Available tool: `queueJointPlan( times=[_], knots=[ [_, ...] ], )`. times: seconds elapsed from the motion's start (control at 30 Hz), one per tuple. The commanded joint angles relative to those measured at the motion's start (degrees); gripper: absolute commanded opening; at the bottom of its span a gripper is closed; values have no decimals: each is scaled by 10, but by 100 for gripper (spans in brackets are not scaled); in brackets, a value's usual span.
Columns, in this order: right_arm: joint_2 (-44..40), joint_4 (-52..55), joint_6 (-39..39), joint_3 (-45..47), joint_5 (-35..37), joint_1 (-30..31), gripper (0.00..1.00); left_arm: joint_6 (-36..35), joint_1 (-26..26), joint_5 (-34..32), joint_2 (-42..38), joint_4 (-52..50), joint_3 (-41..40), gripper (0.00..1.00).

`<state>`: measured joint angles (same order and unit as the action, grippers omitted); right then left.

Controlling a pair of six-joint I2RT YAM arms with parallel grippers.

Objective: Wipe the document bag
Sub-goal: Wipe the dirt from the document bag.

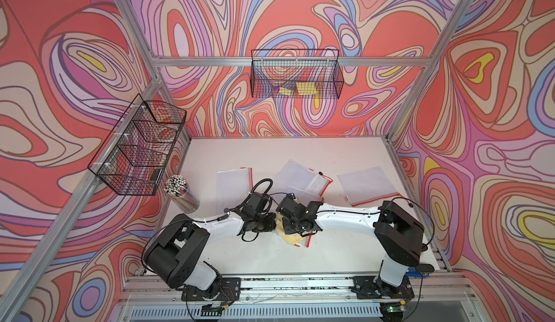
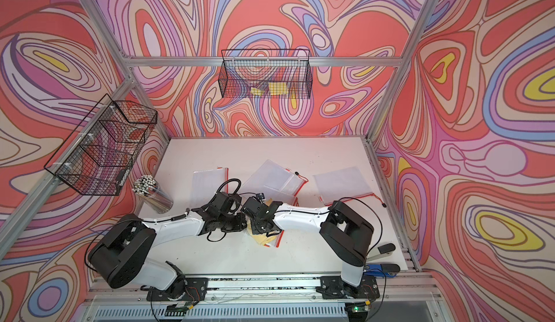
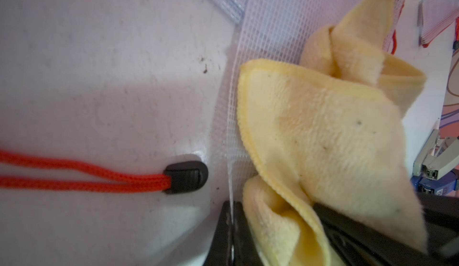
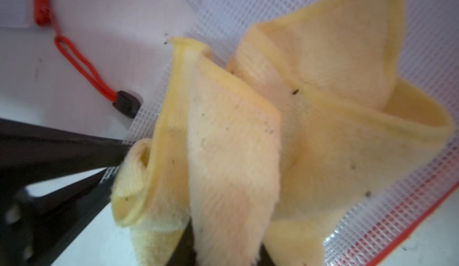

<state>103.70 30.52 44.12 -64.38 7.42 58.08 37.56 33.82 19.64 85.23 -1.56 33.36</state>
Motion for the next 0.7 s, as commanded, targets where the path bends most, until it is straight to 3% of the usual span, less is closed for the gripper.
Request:
queueJointPlan(
  times=[0.0,0.07,0.23,0.47,0.57,0.67],
  knots=[
    [27,-19,12,16,-23,1,12,-3,-1,-18,1,-29,3,0],
    [31,-18,19,23,-19,2,0,-4,-1,-20,-1,-30,3,0],
    [18,35,19,43,51,-14,0,-3,-1,-23,-4,-33,0,0],
    [-58,62,-43,112,81,-165,0,-6,0,-25,-6,-38,0,0],
    [-88,89,-66,100,99,-187,0,-6,-1,-26,-8,-36,0,0],
    [-111,80,-71,74,50,-177,0,-4,0,-25,-7,-31,-1,0]
  ],
)
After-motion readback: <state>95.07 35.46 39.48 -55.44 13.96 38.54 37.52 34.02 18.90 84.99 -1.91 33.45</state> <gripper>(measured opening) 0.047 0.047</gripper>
